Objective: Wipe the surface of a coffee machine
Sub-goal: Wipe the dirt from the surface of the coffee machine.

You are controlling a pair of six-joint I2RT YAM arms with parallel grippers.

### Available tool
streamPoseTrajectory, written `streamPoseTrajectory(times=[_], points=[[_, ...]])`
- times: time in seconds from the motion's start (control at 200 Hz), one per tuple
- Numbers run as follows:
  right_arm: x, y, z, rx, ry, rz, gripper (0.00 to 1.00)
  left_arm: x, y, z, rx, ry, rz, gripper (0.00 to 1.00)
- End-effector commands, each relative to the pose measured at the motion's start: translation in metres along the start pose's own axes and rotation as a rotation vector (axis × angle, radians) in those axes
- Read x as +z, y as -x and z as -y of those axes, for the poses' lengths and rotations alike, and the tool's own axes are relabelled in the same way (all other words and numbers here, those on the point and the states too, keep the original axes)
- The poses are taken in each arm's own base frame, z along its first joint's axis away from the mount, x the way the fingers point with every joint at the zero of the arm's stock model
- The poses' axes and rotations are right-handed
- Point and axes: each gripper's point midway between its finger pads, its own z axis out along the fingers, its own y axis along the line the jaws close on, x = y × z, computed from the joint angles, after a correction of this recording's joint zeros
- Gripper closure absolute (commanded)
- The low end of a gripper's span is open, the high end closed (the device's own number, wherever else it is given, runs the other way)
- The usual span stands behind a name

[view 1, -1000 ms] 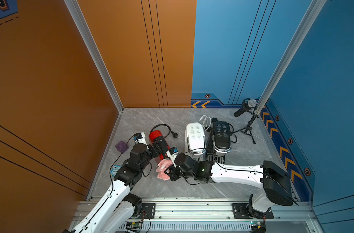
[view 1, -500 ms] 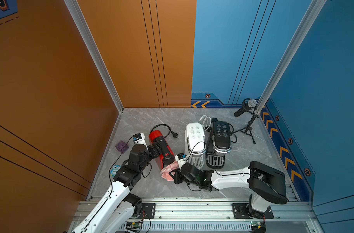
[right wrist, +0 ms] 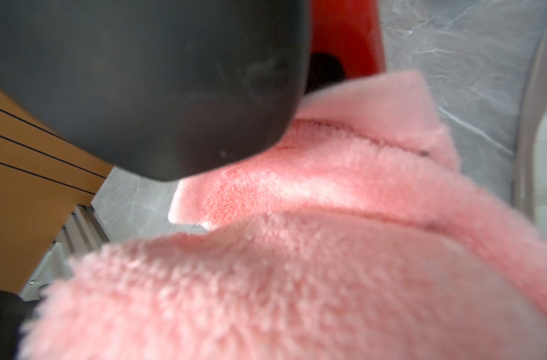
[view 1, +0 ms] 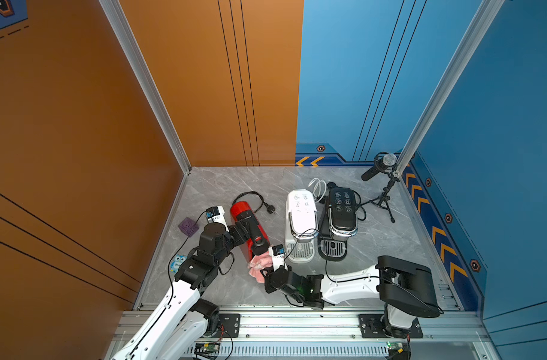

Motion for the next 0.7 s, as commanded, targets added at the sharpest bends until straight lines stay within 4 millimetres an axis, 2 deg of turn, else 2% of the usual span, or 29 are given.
streamPoseTrajectory(times=[0.0,0.205,0.455,0.696], points=[[0.003,0.007,0.025,-0.048,-0.105,0.071,1.0,0.0,-0.059,-0.046,0.033,0.152,-0.221,0.3],[0.021,0.022,0.026,-0.043,-0.091,0.159,1.0,0.0,-0.06,-0.047,0.029,0.153,-0.225,0.3],[0.048,0.021,0.03,-0.124,-0.122,0.178,1.0,0.0,-0.064,-0.05,0.028,0.158,-0.232,0.3],[0.06,0.035,0.017,-0.191,-0.123,0.247,1.0,0.001,-0.066,-0.053,0.025,0.164,-0.238,0.3]])
